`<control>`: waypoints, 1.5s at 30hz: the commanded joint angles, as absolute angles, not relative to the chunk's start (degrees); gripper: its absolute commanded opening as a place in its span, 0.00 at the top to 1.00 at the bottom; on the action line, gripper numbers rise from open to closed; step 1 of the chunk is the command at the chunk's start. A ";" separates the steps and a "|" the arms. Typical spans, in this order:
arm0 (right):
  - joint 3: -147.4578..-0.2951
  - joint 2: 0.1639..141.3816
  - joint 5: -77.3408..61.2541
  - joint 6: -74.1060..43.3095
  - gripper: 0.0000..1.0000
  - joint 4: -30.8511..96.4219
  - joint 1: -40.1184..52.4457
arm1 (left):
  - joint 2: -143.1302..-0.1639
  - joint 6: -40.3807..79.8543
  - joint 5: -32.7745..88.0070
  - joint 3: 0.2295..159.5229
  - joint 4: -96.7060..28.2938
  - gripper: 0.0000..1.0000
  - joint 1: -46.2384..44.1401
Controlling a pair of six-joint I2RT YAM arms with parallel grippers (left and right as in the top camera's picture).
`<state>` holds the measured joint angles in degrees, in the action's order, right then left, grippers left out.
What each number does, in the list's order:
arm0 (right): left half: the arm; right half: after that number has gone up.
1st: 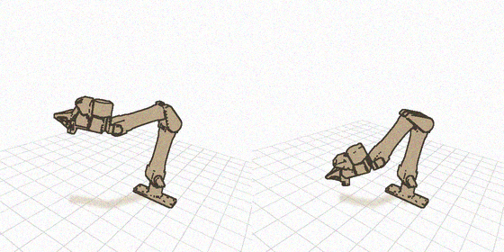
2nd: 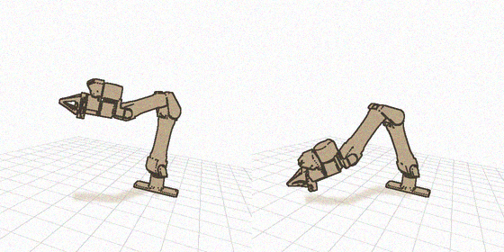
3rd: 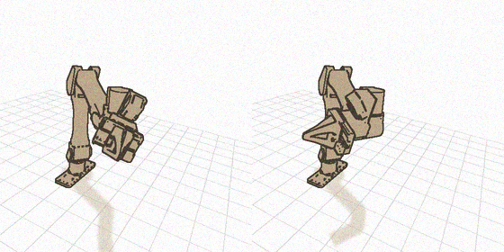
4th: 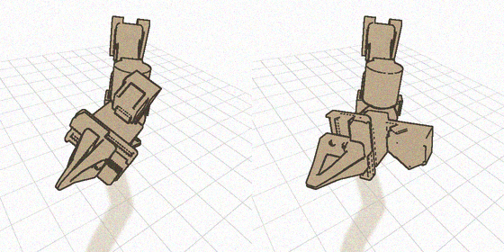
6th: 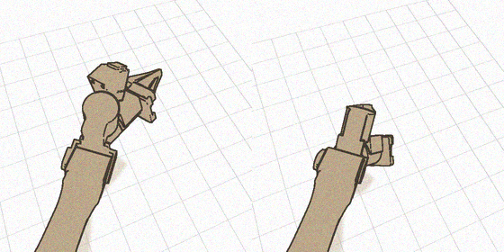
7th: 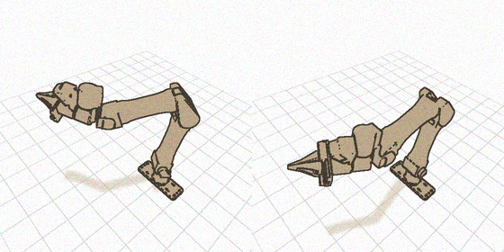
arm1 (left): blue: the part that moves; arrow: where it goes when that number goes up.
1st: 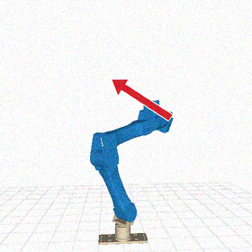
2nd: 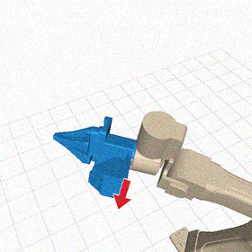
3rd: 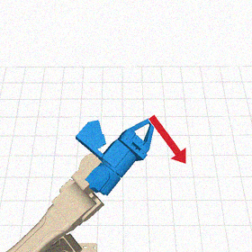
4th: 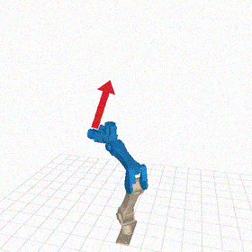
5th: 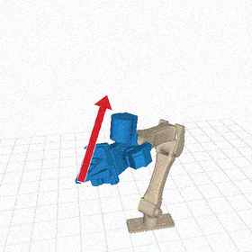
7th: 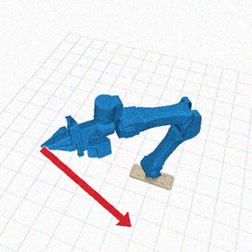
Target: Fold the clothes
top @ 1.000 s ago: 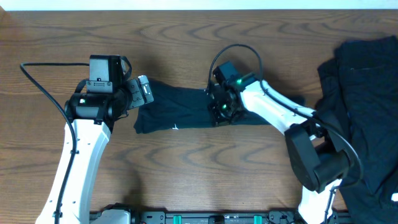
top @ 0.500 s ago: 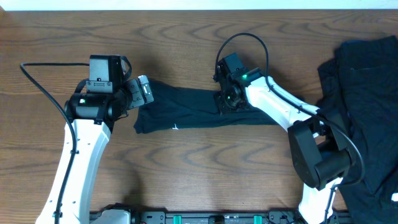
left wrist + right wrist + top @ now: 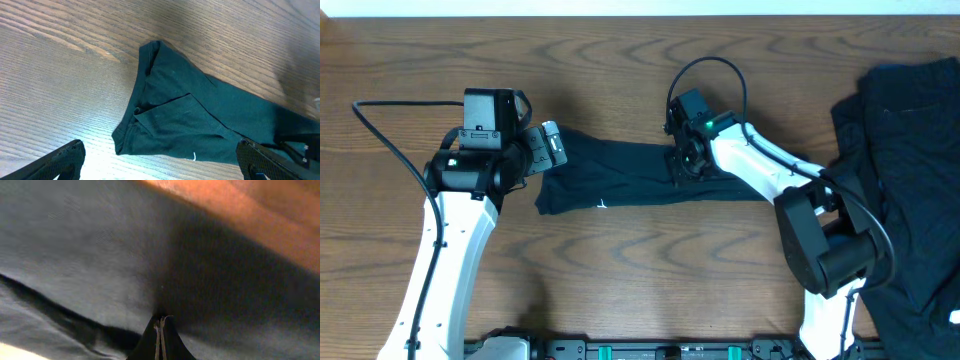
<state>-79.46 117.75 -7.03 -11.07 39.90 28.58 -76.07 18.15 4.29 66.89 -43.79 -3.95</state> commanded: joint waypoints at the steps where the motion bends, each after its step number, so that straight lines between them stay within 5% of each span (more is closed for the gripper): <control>1: -79.75 118.26 -6.44 -10.90 0.98 40.60 28.47 | -75.99 17.89 3.86 67.20 -44.10 0.02 -3.81; 45: -84.40 118.19 -7.94 -13.30 0.95 57.82 20.49 | -75.99 17.89 3.86 67.20 -44.10 0.02 -3.81</control>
<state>-83.64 118.02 -10.00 -12.62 57.67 21.87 -76.07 18.15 4.29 66.89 -43.79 -3.95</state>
